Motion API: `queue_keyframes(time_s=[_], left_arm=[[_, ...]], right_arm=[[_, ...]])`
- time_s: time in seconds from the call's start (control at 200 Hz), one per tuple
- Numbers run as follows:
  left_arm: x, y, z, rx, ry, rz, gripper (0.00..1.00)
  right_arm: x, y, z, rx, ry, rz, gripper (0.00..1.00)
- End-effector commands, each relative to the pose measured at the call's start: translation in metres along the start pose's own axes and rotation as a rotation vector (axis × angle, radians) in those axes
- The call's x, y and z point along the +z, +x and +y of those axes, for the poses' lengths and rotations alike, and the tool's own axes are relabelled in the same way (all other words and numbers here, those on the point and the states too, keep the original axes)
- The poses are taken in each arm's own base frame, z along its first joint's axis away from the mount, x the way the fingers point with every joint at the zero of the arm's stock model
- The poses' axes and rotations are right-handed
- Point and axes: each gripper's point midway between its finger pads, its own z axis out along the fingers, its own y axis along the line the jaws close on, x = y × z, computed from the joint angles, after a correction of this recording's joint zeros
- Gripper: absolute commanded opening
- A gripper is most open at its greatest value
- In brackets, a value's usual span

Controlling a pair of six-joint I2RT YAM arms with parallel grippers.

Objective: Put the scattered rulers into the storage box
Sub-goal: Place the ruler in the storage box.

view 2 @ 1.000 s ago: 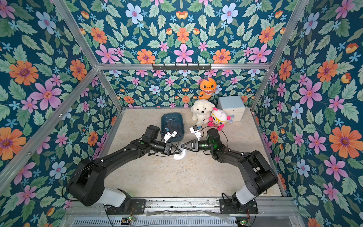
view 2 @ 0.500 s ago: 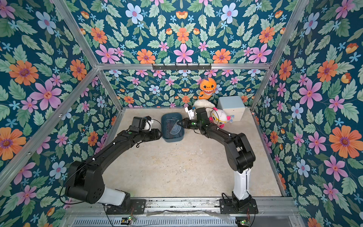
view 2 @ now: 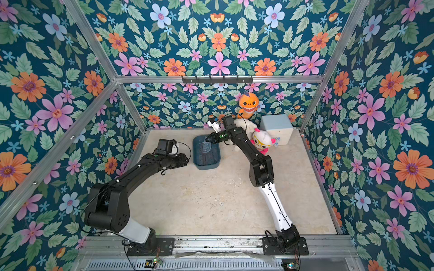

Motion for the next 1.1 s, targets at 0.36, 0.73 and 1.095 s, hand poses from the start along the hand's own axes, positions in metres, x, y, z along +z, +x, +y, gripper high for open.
queue_keyframes(time_s=[0.36,0.73,1.095], left_arm=[[0.009,0.008,0.004,-0.006,0.004,0.025,0.59],[0.013,0.009,0.006,-0.007,0.000,0.026,0.59],[0.013,0.005,0.001,-0.010,0.031,0.006,0.60]], right_arm=[[0.017,0.016,-0.021,-0.092,0.026,0.000,0.01],[0.029,0.019,-0.029,-0.075,0.004,-0.022,0.23],[0.010,-0.005,-0.014,-0.104,0.042,-0.055,0.61]])
